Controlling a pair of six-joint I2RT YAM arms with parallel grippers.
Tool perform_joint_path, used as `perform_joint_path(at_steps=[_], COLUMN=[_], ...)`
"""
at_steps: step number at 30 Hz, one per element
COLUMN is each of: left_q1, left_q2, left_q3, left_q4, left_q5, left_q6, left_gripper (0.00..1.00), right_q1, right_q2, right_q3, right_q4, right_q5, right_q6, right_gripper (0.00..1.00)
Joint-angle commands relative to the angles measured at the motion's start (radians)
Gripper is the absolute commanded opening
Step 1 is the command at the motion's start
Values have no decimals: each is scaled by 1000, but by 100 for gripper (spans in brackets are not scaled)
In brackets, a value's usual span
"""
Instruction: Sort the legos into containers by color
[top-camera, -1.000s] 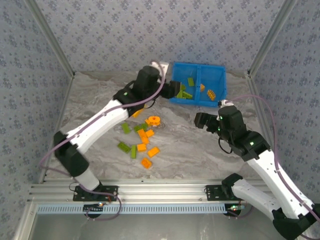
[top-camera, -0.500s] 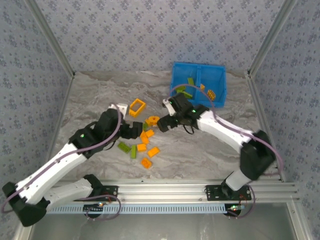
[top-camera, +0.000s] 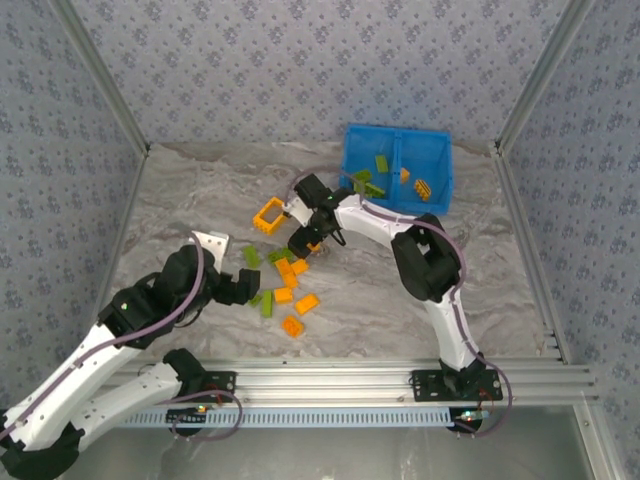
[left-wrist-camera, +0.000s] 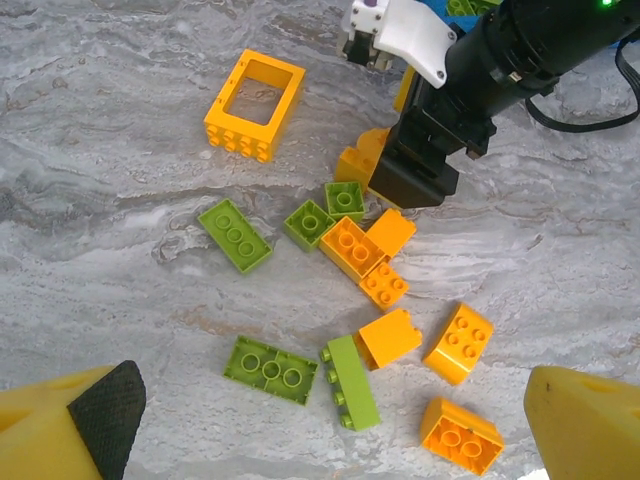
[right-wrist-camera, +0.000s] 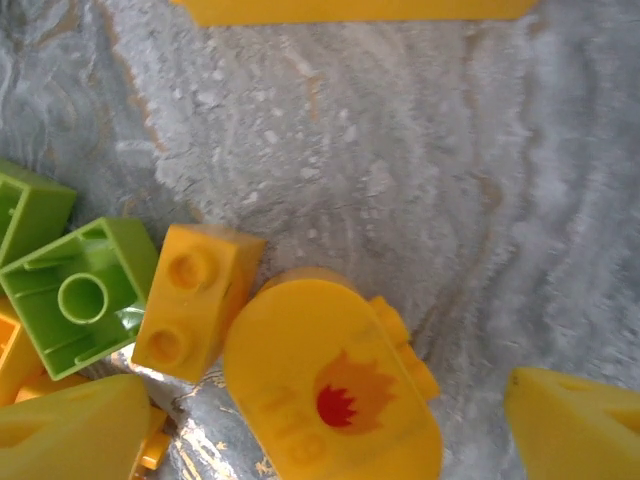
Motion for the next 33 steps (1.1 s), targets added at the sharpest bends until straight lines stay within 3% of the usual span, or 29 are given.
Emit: perform_joint_path(at_steps=[1, 4, 6, 12, 18, 21, 23, 27, 33], left_q1=[4, 4, 4, 5, 4, 4, 4, 4, 4], left_q2=[-7, -7, -7, 0, -2, 7, 27, 69, 62], left_q3=[-22, -45, -57, -76, -101, -113, -111, -96, -110], left_q4=[28, 67, 77, 113, 213, 262, 278, 274, 269], left_q5=[-22, 7, 17, 7, 16, 18, 22, 32, 43], left_q6=[7, -13, -25, -52, -51, -48, -41, -37, -63], left_gripper=[99, 99, 99, 99, 99, 99, 99, 99, 99], right_q1=[-11, -11, -11, -24, -77, -166, -235, -380, -542], right_q2=[44, 48, 41, -106, -485, -645, -707, -705, -471], right_q3=[38, 36, 23, -135, -433, -530, -595, -569, -357], right_q4=[-79, -77, -73, 76, 308, 407, 441, 404, 277], right_q5=[-56, -64, -57, -4, 43, 46, 119, 251, 235], right_q6=[-38, -28, -18, 70, 228, 331, 390, 516, 599], right_gripper=[81, 59, 50, 36, 35, 36, 37, 38, 37])
